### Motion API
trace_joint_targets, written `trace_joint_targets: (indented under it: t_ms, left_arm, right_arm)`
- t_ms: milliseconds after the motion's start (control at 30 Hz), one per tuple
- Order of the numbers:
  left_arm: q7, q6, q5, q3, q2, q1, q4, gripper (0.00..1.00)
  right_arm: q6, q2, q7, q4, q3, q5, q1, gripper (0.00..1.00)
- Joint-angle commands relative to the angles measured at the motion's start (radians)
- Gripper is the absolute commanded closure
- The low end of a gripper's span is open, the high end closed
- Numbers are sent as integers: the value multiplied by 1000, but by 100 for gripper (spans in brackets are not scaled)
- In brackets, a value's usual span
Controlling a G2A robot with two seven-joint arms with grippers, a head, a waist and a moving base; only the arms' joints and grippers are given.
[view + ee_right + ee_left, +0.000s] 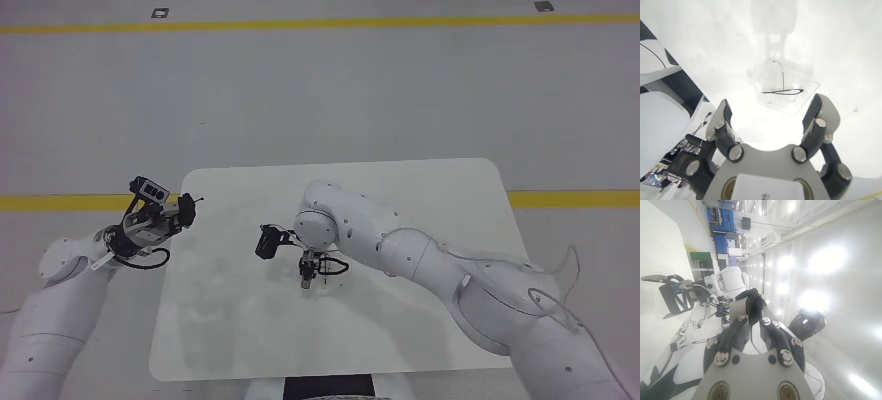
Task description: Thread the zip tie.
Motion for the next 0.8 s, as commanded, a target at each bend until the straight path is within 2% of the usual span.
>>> trace_joint_targets:
  t_ms: [0,267,467,500,533,767]
  left_arm:
    - [0,0,0,0,0,0,0,100]
    - [0,0,0,0,0,0,0,100]
    - [0,0,0,0,0,0,0,100]
    - [0,0,0,0,0,0,0,100]
    - [0,0,0,0,0,0,0,100]
    - [0,0,0,0,0,0,0,100]
  right_arm:
    - [0,1,-1,-21,0,-16,-6,0]
    - [3,4,-27,-15,1,-33,-20,0]
    - [0,6,-1,-24,7,-60,-19,0]
    - [0,7,-1,-25,5,-62,-18,31]
    - [0,7,-1,-26,2,-63,-17,53]
    - [0,12,-1,-25,0,-67,-14,74]
